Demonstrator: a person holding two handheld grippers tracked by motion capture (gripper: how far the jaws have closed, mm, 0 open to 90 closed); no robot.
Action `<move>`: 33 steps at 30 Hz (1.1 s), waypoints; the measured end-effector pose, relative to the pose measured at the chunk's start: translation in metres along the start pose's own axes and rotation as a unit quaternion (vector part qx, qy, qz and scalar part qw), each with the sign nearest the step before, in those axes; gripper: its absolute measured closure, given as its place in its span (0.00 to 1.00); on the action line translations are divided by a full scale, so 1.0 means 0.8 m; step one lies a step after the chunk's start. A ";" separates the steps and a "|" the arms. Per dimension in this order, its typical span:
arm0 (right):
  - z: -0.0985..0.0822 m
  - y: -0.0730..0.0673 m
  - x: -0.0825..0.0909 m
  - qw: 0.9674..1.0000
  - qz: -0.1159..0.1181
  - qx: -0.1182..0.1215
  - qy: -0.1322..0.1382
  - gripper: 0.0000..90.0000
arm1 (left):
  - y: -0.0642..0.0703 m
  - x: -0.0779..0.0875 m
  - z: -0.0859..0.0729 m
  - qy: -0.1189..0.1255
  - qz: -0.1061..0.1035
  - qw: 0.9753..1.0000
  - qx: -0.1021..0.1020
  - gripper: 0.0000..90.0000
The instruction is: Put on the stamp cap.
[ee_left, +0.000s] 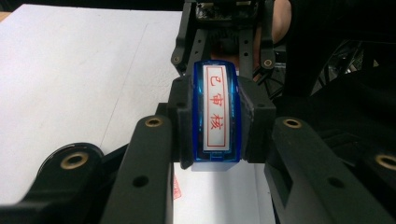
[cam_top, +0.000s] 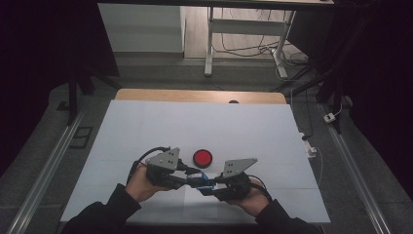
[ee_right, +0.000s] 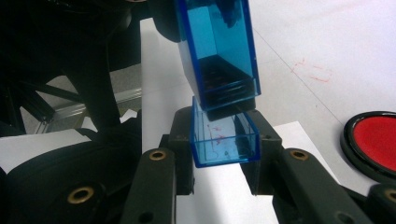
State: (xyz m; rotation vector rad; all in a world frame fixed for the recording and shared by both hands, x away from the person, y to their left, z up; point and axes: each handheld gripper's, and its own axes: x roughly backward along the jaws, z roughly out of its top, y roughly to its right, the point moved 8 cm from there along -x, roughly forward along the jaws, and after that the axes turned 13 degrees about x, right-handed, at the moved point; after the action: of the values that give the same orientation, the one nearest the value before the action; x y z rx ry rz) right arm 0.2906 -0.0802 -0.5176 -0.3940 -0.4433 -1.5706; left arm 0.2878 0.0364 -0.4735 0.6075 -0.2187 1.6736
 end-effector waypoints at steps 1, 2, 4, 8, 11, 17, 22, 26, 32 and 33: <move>0.000 0.000 -0.001 1.000 0.001 0.000 0.000 0.75 | 0.001 0.000 0.000 0.000 -0.002 1.000 -0.001 0.78; 0.001 0.000 -0.001 1.000 0.001 0.001 0.001 0.75 | 0.001 0.000 0.000 0.001 -0.002 1.000 -0.002 0.78; 0.001 0.000 -0.002 1.000 0.003 0.002 0.001 0.75 | 0.002 0.000 0.001 0.002 -0.004 1.000 -0.003 0.78; 0.002 -0.001 -0.004 1.000 0.009 0.004 0.002 0.75 | 0.003 0.000 0.001 0.007 -0.008 1.000 -0.007 0.78; 0.004 -0.001 -0.004 1.000 0.010 0.006 0.004 0.75 | 0.004 0.000 0.002 0.010 -0.013 1.000 -0.009 0.78; 0.005 -0.003 -0.005 1.000 0.013 0.008 0.006 0.75 | 0.005 0.000 0.002 0.013 -0.021 1.000 -0.009 0.78; 0.006 -0.005 -0.005 1.000 0.019 0.010 0.009 0.75 | 0.006 0.000 0.002 0.013 -0.026 0.999 -0.014 0.78; 0.007 -0.007 -0.005 1.000 0.027 0.011 0.011 0.75 | 0.008 0.000 0.000 0.009 -0.030 0.999 -0.022 0.78; 0.009 -0.008 -0.004 0.999 0.030 0.013 0.015 0.75 | 0.008 -0.002 0.000 0.015 -0.033 0.999 -0.024 0.78; 0.009 -0.008 -0.004 0.999 0.030 0.012 0.015 0.76 | 0.008 -0.002 0.000 0.017 -0.034 0.999 -0.023 0.78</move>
State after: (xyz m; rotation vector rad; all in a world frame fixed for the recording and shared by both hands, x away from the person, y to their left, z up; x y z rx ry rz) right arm 0.2846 -0.0735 -0.5136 -0.3611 -0.4240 -1.5093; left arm 0.2816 0.0341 -0.4731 0.5465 -0.2084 1.6081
